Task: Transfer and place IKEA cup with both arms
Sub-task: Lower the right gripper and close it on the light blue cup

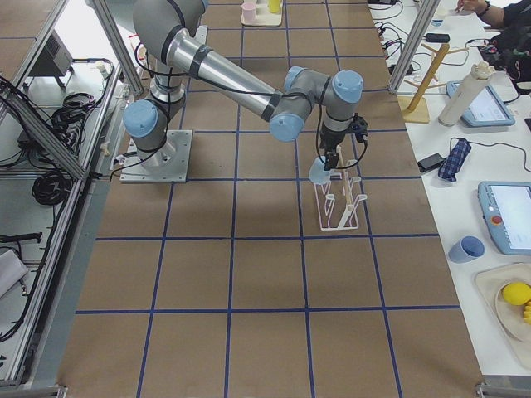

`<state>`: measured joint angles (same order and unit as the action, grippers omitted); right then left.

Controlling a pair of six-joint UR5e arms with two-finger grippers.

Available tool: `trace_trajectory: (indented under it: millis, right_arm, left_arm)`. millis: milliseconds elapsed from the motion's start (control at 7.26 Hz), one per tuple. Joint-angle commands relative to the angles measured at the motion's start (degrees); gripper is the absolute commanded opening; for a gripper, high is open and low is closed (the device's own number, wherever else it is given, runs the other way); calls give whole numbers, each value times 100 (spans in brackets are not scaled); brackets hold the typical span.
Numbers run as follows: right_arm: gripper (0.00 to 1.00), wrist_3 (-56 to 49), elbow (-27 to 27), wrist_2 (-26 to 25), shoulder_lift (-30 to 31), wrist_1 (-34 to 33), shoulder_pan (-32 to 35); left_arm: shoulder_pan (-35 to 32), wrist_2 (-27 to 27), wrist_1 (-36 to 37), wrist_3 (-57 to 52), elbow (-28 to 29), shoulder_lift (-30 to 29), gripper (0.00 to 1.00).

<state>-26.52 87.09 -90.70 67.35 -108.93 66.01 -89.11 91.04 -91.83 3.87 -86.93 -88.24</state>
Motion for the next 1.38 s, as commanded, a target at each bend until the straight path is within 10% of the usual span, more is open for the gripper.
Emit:
trace_trajectory:
  millis: [0, 688, 1239]
  right_arm:
    - [100, 15, 10, 17, -152, -49, -1]
    - [100, -55, 10, -18, -188, -67, -1]
    - [41, -64, 10, -18, -179, -49, -1]
  left_arm:
    - [-1, -7, 7, 0, 0, 0, 100]
    - [-2, -15, -2, 0, -26, 0, 100]
    - [16, -279, 7, 0, -9, 0, 100]
